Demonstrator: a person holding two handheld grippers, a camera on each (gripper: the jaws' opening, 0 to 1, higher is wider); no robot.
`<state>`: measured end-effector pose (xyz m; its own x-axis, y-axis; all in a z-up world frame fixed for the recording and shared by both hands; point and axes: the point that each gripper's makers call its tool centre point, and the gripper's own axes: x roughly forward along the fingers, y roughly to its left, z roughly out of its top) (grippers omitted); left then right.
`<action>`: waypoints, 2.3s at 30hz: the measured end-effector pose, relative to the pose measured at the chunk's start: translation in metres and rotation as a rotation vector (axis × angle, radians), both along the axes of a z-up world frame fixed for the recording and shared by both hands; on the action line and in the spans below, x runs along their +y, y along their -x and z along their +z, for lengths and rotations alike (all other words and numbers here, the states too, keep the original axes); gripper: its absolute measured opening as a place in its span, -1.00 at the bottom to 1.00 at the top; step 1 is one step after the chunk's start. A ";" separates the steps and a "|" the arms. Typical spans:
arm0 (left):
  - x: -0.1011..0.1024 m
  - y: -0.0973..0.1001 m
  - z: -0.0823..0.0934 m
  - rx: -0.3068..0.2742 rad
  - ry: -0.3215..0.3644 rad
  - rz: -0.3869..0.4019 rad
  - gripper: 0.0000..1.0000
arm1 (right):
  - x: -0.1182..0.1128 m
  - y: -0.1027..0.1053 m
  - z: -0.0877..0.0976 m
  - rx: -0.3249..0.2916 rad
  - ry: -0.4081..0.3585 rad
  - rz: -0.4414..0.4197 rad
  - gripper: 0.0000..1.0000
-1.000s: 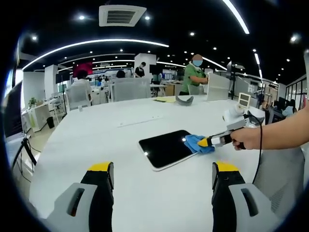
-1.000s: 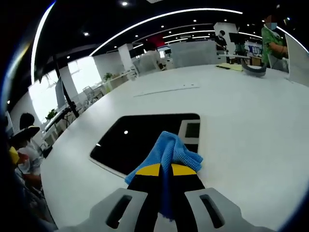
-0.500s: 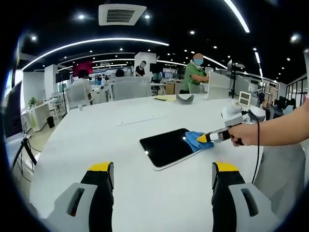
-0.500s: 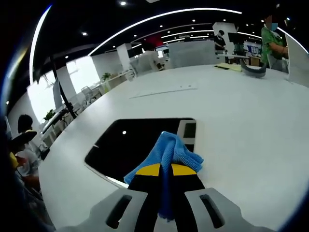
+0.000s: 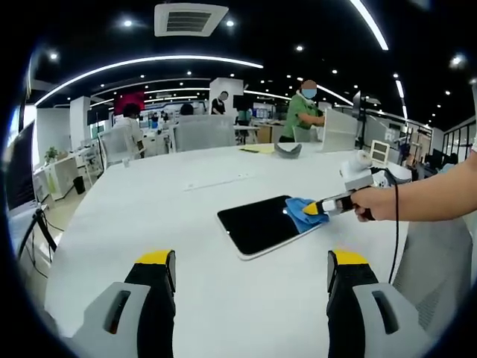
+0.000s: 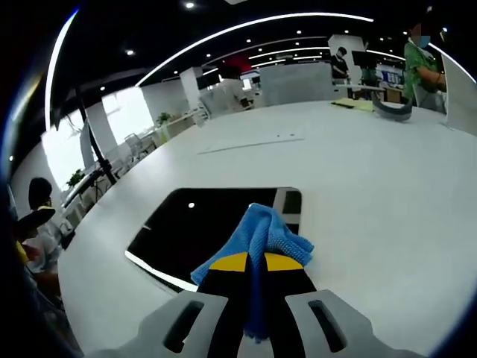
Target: Wipe the mirror surface with the cleaning cloth until all visible marks leave the cleaned area.
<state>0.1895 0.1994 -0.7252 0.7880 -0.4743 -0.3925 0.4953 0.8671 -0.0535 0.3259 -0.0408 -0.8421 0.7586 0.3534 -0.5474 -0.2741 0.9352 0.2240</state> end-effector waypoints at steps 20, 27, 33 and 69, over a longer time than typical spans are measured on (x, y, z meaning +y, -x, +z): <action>0.012 0.002 -0.002 0.010 -0.011 0.026 0.67 | 0.001 -0.027 0.000 -0.003 0.014 -0.004 -0.97; 0.017 0.004 -0.006 0.021 -0.017 0.042 0.67 | 0.002 -0.037 0.000 -0.007 0.015 -0.008 -0.97; 0.019 0.004 -0.008 0.025 -0.019 0.049 0.67 | 0.002 -0.043 0.000 -0.010 0.007 -0.011 -0.97; 0.022 0.006 -0.009 0.036 -0.030 0.058 0.67 | 0.001 -0.062 -0.001 -0.024 0.025 -0.006 -0.97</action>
